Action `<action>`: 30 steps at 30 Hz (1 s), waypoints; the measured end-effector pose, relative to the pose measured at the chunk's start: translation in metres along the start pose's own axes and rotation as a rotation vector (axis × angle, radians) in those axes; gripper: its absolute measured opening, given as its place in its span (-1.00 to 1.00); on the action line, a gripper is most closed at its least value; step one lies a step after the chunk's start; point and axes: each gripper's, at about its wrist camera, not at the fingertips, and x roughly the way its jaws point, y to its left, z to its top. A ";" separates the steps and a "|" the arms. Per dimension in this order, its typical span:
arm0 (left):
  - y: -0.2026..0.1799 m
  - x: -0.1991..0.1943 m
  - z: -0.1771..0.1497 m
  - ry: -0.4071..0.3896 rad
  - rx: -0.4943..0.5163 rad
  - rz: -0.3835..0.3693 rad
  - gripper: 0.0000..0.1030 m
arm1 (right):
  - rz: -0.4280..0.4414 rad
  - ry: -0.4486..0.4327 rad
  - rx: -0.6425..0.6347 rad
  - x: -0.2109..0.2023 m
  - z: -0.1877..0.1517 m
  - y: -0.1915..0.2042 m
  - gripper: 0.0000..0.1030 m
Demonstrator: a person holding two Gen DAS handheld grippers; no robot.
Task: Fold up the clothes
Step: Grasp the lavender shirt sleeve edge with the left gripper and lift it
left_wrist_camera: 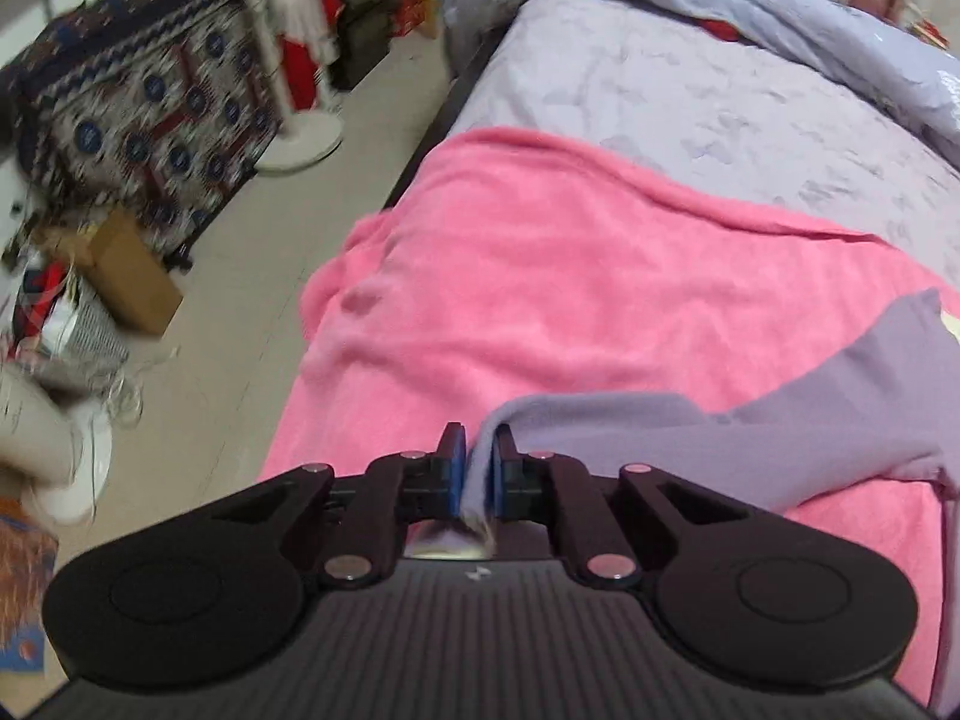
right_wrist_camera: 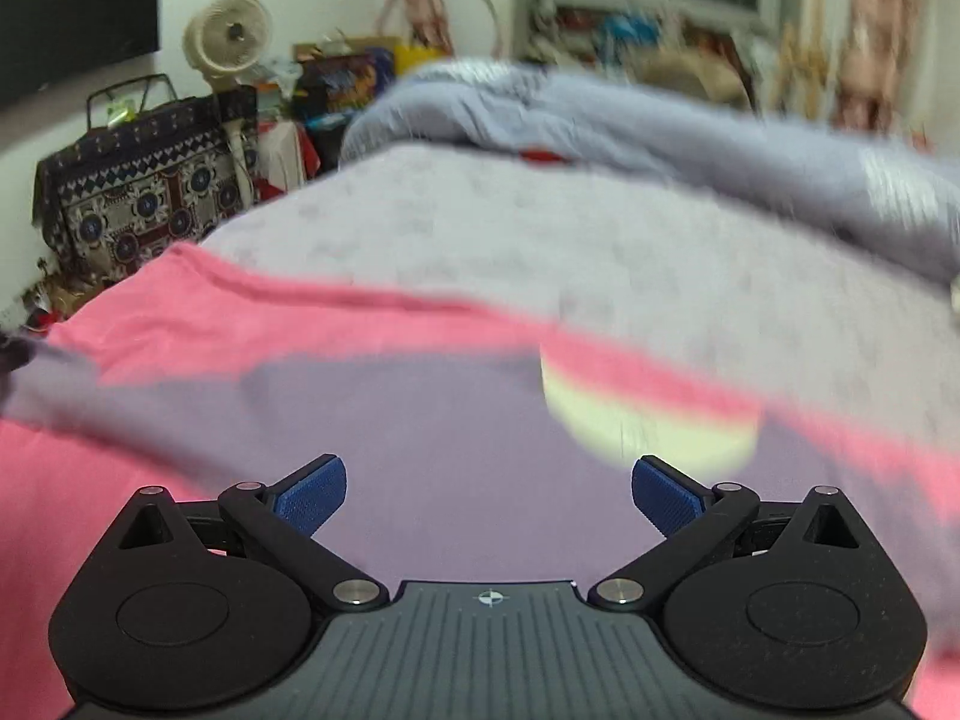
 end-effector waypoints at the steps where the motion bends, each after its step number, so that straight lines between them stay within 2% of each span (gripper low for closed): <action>1: 0.005 0.001 -0.004 0.008 -0.026 0.005 -0.85 | -0.005 -0.026 -0.029 0.007 0.011 0.005 1.00; 4: 0.014 0.002 -0.011 0.000 -0.072 -0.004 -0.85 | -0.032 -0.005 -0.102 0.056 0.025 0.026 1.00; 6: 0.014 0.002 -0.013 0.000 -0.064 -0.001 -0.85 | -0.046 0.067 -0.165 0.096 0.030 0.044 1.00; 8: 0.014 0.003 -0.015 -0.002 -0.060 0.000 -0.85 | -0.070 0.034 -0.186 0.128 0.033 0.056 1.00; 12: 0.018 0.000 -0.017 -0.011 -0.072 -0.005 -0.82 | -0.127 0.045 -0.075 0.185 0.067 0.054 1.00; 15: 0.022 -0.004 -0.018 -0.020 -0.083 -0.010 -0.73 | -0.175 0.094 -0.027 0.195 0.091 0.050 0.99; 18: 0.032 -0.017 -0.018 -0.044 -0.129 -0.013 -0.73 | -0.125 -0.009 -0.061 0.146 0.086 0.043 0.99; 20: 0.041 -0.022 -0.019 -0.047 -0.158 -0.024 -0.73 | -0.105 -0.094 -0.130 0.099 0.065 0.051 0.99; 23: 0.051 -0.021 -0.018 -0.042 -0.180 -0.028 -0.81 | -0.014 -0.186 -0.318 0.023 0.021 0.081 1.00; 25: 0.055 -0.019 -0.016 -0.050 -0.203 -0.027 -0.81 | 0.053 -0.194 -0.510 -0.014 -0.013 0.112 1.00; 26: 0.058 -0.017 -0.014 -0.053 -0.222 -0.029 -0.81 | 0.049 -0.201 -0.619 -0.025 -0.030 0.128 1.00; 28: 0.058 -0.016 -0.011 -0.062 -0.239 -0.004 -0.80 | -0.030 -0.233 -0.800 -0.028 -0.060 0.156 1.00; 30: 0.060 -0.020 -0.010 -0.081 -0.257 0.049 -0.80 | -0.100 -0.192 -0.833 -0.011 -0.067 0.168 1.00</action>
